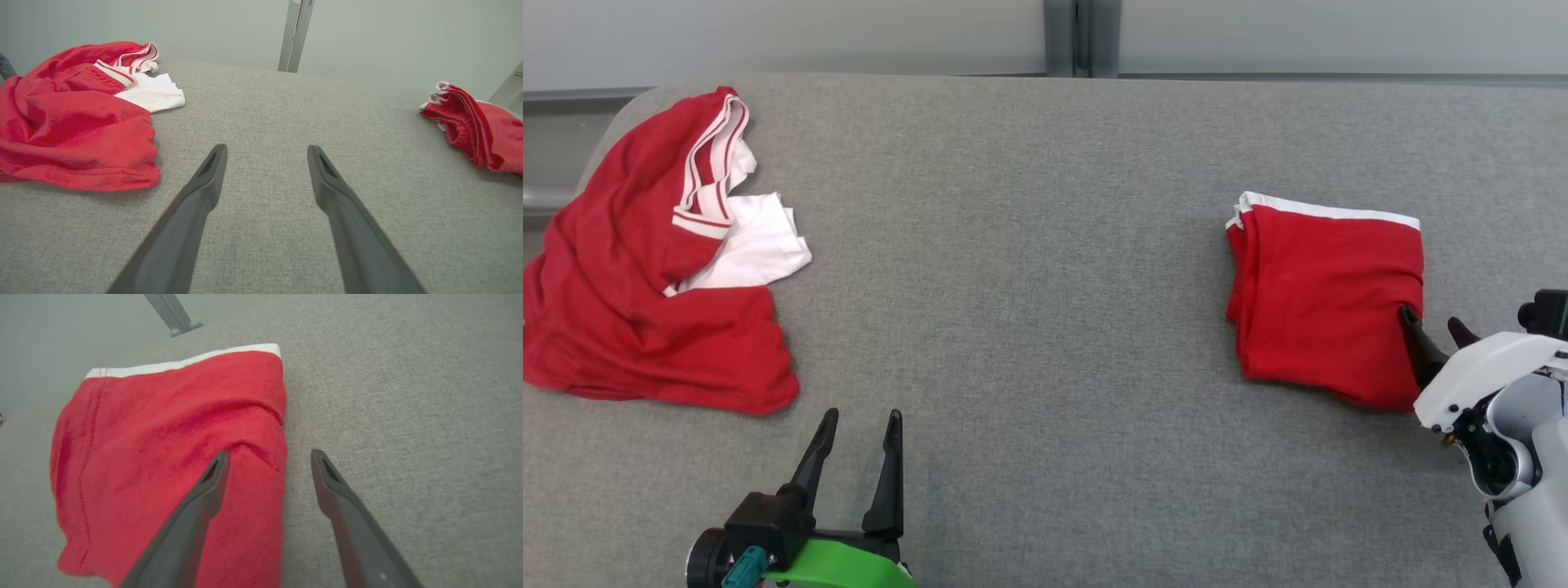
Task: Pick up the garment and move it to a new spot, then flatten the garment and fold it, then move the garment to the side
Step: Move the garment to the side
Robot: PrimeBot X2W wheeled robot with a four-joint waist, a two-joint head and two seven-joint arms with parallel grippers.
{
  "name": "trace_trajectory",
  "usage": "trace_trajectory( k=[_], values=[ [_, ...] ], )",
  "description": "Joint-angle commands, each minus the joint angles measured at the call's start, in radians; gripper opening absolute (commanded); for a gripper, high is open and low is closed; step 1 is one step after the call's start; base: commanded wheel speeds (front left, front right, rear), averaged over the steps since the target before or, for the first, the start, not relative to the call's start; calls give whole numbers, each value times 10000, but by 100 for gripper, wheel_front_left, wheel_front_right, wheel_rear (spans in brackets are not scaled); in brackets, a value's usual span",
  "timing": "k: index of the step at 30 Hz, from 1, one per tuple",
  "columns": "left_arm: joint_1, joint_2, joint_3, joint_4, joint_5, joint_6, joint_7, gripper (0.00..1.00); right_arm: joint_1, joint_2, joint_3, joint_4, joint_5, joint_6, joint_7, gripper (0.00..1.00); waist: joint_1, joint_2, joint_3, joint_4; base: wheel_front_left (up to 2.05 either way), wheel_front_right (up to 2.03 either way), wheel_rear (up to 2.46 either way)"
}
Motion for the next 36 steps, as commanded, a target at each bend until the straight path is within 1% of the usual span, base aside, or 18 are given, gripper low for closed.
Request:
trace_trajectory(
  k=[1,4,8,10,11,12,13,15,19,22,24,26,29,31,36],
  values=[
    [-161,24,-53,24,-33,3,1,100,-283,-1,-66,232,30,-1,221,100,0,-1,258,381,0,0,0],
    [-184,24,-189,71,-133,56,1,100,-608,-55,-276,775,-106,-1,642,100,0,-1,316,648,0,0,0],
    [-163,23,-301,106,-237,148,1,100,-780,-6,-420,1340,48,-1,1065,100,0,-1,344,897,0,0,0],
    [-142,24,-279,89,-256,153,1,100,-803,25,-458,1497,66,-1,1078,100,0,-1,344,939,0,0,0],
    [-133,23,-268,75,-255,161,1,100,-805,43,-538,1556,98,-1,970,32,0,-1,342,943,0,0,0],
    [-129,23,-247,47,-266,186,1,100,-826,61,-655,1586,170,-1,871,8,0,-1,355,924,0,0,0],
    [-125,23,-222,18,-278,220,1,100,-843,99,-713,1583,226,-1,816,0,0,-1,370,881,0,0,0],
    [-122,23,-203,-29,-291,236,1,100,-848,134,-825,1504,315,-1,658,0,0,-1,431,704,0,0,0],
    [-116,23,-160,-47,-112,165,1,100,-760,175,-809,1359,317,-4,449,0,0,-1,671,3,0,0,0],
    [-392,23,-98,-85,127,57,1,100,-873,-1,-858,1324,127,-8,263,0,0,-1,1043,-604,0,0,0],
    [-593,23,-49,-123,292,13,1,100,-1077,-154,-895,1298,-93,-8,136,0,0,-1,1357,-883,0,0,0],
    [-902,23,-66,-154,419,-52,1,100,-1327,-430,-997,1300,-503,-8,18,0,0,-1,1805,-1073,0,0,0],
    [-1329,24,-110,-268,517,-114,1,100,-1795,-979,-1148,1251,-1285,-8,-89,0,0,-1,2394,-1131,0,0,0],
    [-1581,24,-131,-378,557,-144,1,100,-2231,-1354,-1351,1181,-1791,-8,-71,0,0,-1,2808,-1082,0,0,0],
    [-1839,26,-118,-408,596,-183,1,100,-3286,-2437,-1921,1146,-3100,-8,484,0,0,-1,3643,-792,0,0,0]
  ],
)
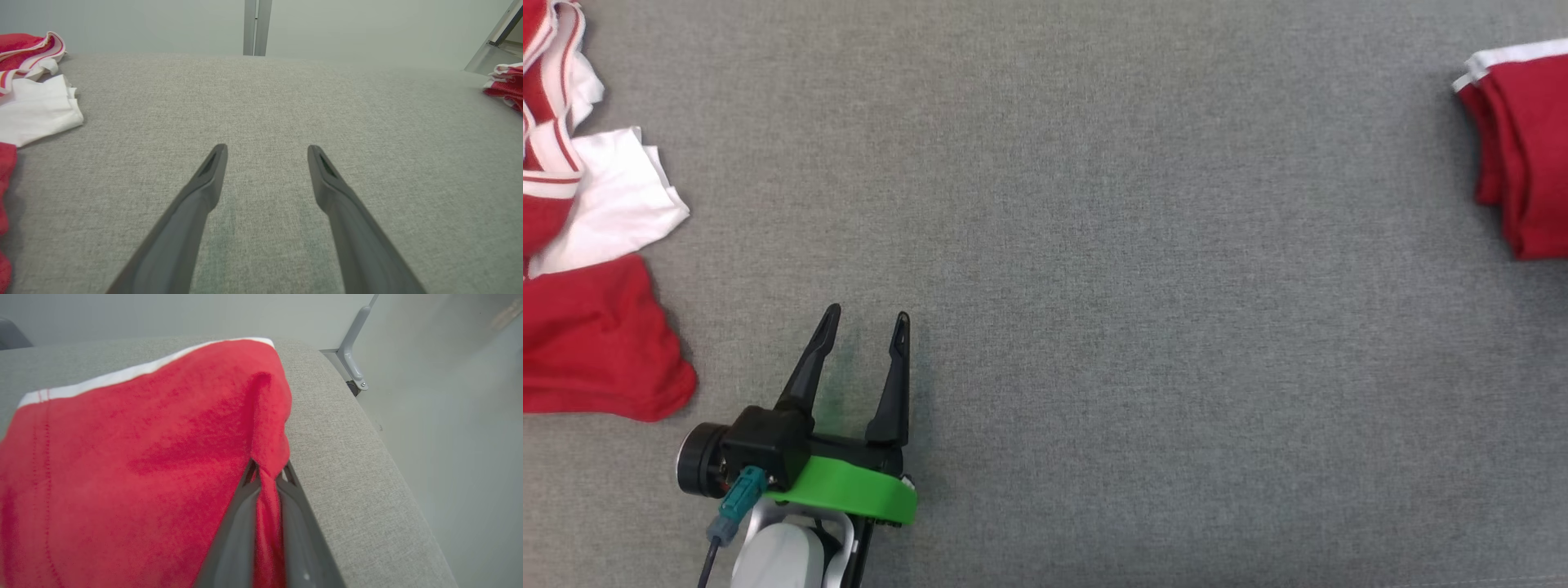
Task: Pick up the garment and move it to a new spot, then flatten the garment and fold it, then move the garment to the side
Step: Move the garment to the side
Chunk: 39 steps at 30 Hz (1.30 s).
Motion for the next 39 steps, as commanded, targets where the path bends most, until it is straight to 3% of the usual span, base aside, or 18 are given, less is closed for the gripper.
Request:
trace_trajectory(
  k=[1,7,12,13,14,15,22,26,33,39],
  values=[
    [-212,26,56,-16,65,-30,1,100,-341,-321,-173,9,-385,-15,141,0,0,-1,1244,167,0,0,0],
    [-237,23,197,-3,91,-48,2,100,-1088,-1127,-1053,258,-1740,-17,687,0,0,-1,1610,505,0,0,0],
    [-165,29,238,54,63,-22,18,100,-1292,-1420,-1552,558,-2605,-15,826,0,0,-1,1551,616,0,0,0],
    [-143,29,230,72,64,-23,19,100,-1258,-1501,-1589,603,-2836,-17,767,5,0,-1,1492,623,0,0,0],
    [-129,29,233,83,69,-23,19,100,-1274,-1526,-1663,609,-3024,-17,626,35,0,-1,1440,627,0,0,0],
    [-115,31,247,86,61,-23,19,100,-1309,-1498,-1818,675,-3190,-17,543,100,0,-1,1379,629,0,0,0],
    [155,29,219,106,-210,-26,7,100,-702,-1205,-2051,759,-4430,-17,-481,100,0,-1,478,616,0,0,0],
    [478,29,370,171,-404,-26,7,100,-134,-666,-2149,38,-4582,-17,-1678,100,0,-1,-245,584,0,0,0],
    [1252,28,484,390,-634,163,6,100,1932,909,-1960,-1782,-4428,-17,-3960,100,0,-1,-1895,542,0,0,0],
    [1889,29,748,451,-609,311,6,100,3786,2493,-1094,-2957,-4170,-17,-4545,100,0,-1,-2952,541,0,0,0]
  ],
)
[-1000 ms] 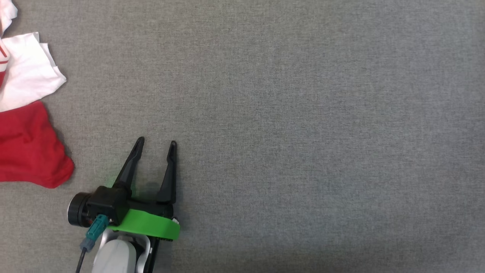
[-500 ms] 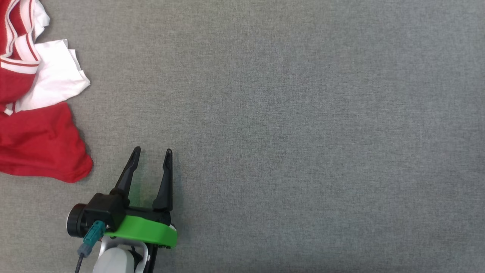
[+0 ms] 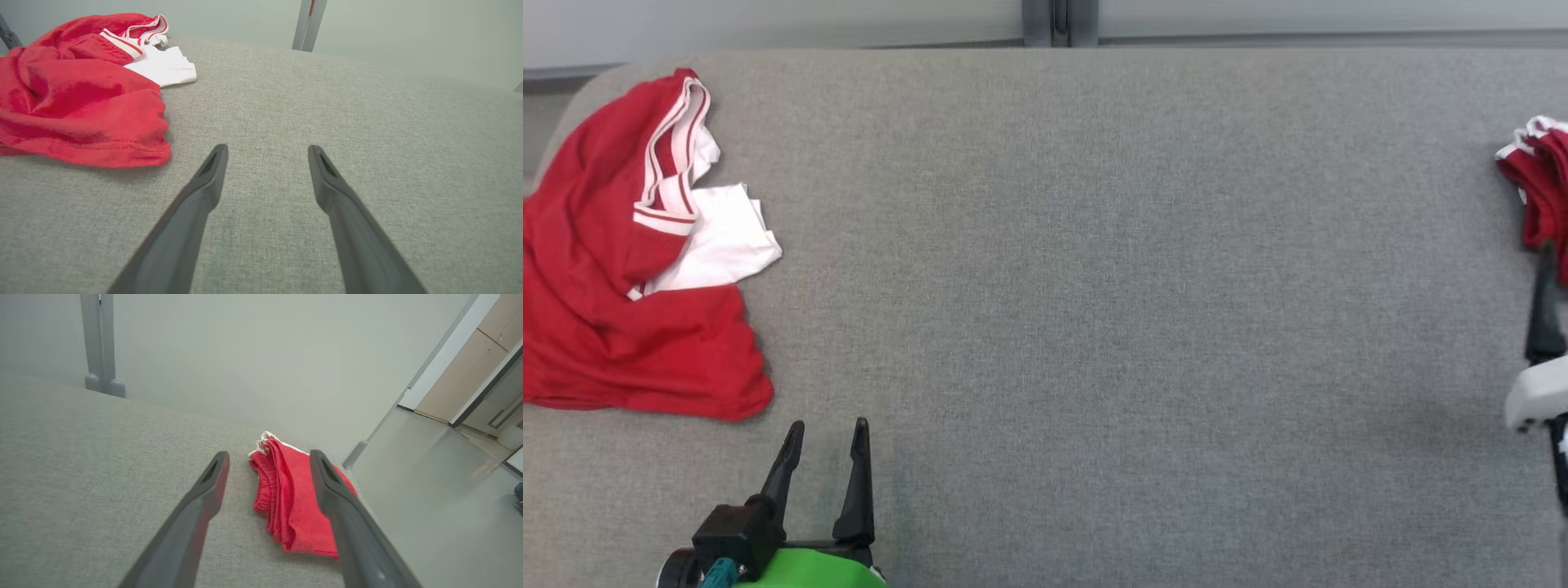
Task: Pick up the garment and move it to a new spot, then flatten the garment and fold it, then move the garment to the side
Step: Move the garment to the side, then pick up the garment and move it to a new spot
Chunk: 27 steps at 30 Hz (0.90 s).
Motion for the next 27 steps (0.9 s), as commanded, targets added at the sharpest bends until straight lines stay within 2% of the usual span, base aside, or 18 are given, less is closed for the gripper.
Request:
trace_trajectory(
  k=[1,6,12,18,27],
  values=[
    [183,31,136,6,21,64,11,100,452,218,266,-232,102,-17,-76,100,0,0,-1116,-13,0,0,0],
    [92,30,341,-66,209,23,10,100,1762,1300,817,-1475,544,-17,-74,100,0,0,-1458,200,0,0,0],
    [6,28,437,-13,391,-55,11,100,2926,1983,974,-2054,603,-17,-78,100,0,0,-1764,252,0,0,0],
    [268,28,545,3,509,-128,10,100,3491,2107,1321,-1931,995,-15,-78,100,0,0,-1964,-29,0,0,0],
    [339,30,577,21,528,-174,12,100,3507,2112,1585,-1830,1307,-15,-79,100,0,0,-2026,-209,0,0,0]
  ],
)
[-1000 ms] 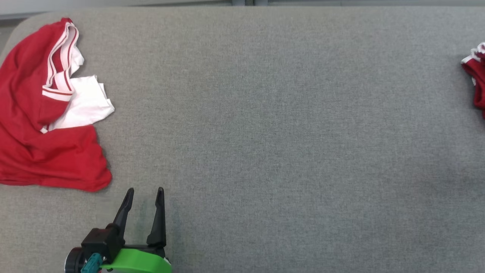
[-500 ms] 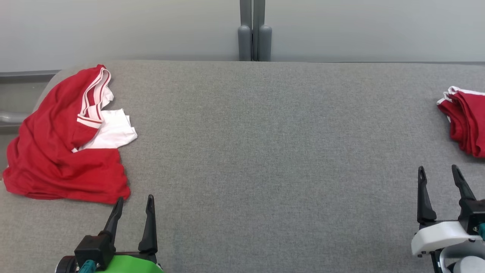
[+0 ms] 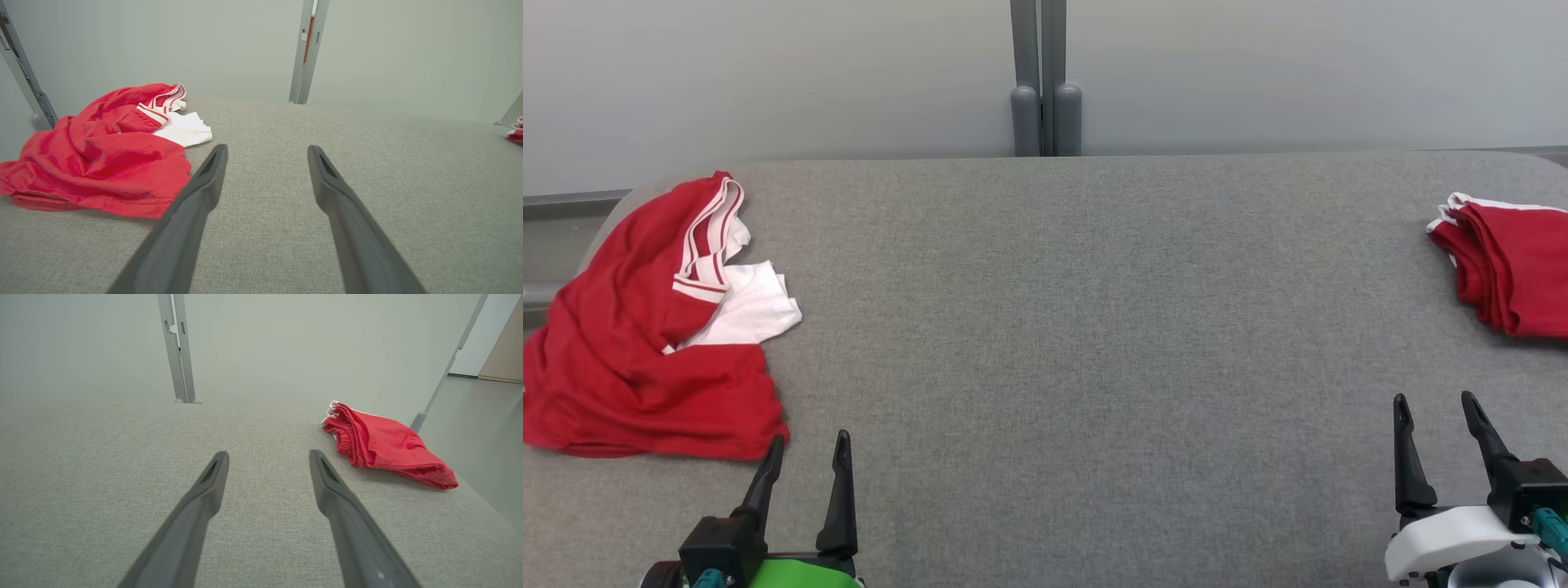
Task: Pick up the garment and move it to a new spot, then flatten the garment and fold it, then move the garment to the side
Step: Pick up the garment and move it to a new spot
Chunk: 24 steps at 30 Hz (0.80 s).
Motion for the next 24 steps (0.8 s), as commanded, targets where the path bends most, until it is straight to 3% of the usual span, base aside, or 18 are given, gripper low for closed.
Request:
trace_trajectory(
  k=[1,7,18,24],
  values=[
    [57,28,24,14,11,-31,12,100,59,-13,50,16,-38,-15,-24,100,0,0,11,19,0,0,0],
    [-38,28,-33,74,-135,20,10,100,105,-10,282,-30,-85,-15,-24,100,0,0,5,495,0,0,0],
    [449,28,-13,161,-416,291,9,100,278,-18,1011,130,131,-15,-25,100,0,0,-286,2824,0,0,0],
    [763,26,123,59,-506,347,9,100,134,-16,1306,206,290,-15,-25,100,0,0,-335,3345,0,0,0]
  ],
)
